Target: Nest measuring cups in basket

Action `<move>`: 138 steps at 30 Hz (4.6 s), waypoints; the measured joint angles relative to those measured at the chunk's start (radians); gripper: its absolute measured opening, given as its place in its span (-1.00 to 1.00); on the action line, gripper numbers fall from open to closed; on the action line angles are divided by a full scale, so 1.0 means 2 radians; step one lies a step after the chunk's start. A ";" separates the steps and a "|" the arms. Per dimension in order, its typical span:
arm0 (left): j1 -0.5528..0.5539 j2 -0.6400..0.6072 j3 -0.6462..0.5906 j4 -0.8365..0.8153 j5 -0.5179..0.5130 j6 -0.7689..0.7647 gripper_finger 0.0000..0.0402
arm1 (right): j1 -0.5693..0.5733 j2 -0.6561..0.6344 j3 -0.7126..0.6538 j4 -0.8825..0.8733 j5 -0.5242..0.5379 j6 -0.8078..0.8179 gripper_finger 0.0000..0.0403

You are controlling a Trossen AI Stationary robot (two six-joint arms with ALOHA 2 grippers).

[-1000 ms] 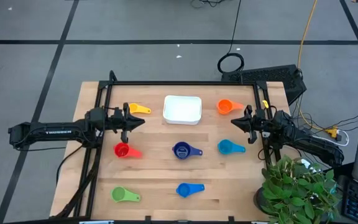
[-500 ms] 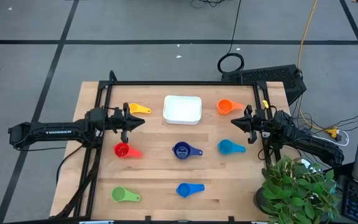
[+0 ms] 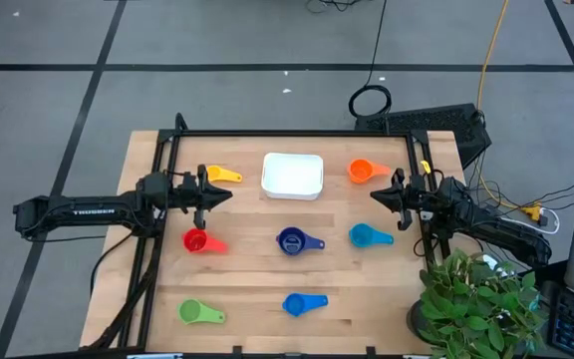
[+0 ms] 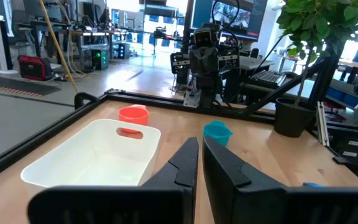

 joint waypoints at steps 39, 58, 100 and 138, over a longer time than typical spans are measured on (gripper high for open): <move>0.000 0.000 0.000 0.000 0.000 0.000 -0.86 | 0.000 0.000 0.000 0.007 0.000 0.000 -1.00; 0.000 0.000 0.000 0.000 0.000 0.000 -0.86 | 0.000 0.000 0.000 0.110 0.023 0.013 -1.00; 0.000 0.000 0.000 0.000 0.000 0.000 -0.86 | 0.000 0.262 0.262 -0.161 0.141 -0.131 -0.66; 0.000 0.000 0.000 0.000 0.000 0.000 -0.86 | -0.179 0.599 0.413 -0.483 0.173 -0.302 0.28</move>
